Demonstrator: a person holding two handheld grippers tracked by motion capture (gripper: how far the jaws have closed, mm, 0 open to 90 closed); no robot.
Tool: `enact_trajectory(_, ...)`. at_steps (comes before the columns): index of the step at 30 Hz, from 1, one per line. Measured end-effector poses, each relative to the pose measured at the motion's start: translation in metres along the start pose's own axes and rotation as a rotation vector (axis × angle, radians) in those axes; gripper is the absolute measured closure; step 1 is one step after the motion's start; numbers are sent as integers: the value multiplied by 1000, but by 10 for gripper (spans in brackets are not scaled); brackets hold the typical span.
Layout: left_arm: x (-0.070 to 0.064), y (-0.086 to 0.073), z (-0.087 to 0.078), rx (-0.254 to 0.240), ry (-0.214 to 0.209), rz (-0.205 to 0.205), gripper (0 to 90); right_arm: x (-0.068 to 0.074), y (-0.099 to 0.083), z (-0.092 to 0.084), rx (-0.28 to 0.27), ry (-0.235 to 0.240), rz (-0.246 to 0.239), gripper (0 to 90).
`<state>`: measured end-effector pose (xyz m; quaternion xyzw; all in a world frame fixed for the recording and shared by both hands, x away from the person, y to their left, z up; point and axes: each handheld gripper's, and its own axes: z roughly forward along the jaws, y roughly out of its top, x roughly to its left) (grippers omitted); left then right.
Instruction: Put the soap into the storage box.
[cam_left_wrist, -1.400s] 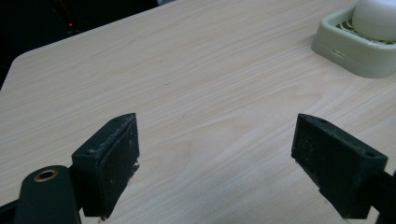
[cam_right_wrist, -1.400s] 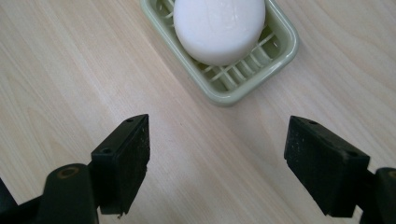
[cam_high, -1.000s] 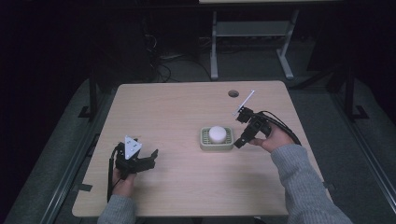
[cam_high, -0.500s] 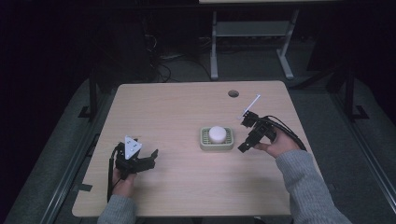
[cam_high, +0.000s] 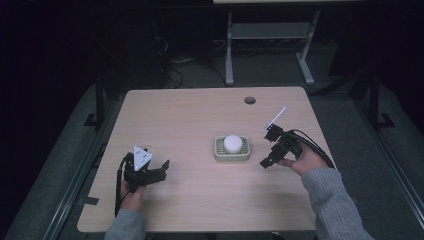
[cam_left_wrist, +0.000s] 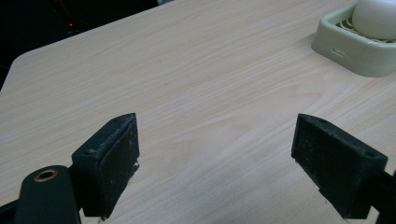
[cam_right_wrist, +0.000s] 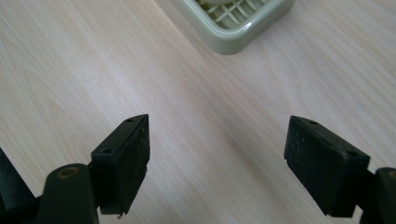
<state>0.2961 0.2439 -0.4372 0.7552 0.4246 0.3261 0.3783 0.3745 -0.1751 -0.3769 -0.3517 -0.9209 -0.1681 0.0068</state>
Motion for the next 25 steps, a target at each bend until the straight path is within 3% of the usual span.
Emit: enact_trajectory(25,0,0,1,1,-1,7,148,0,-40,11,-15,10,35,218)
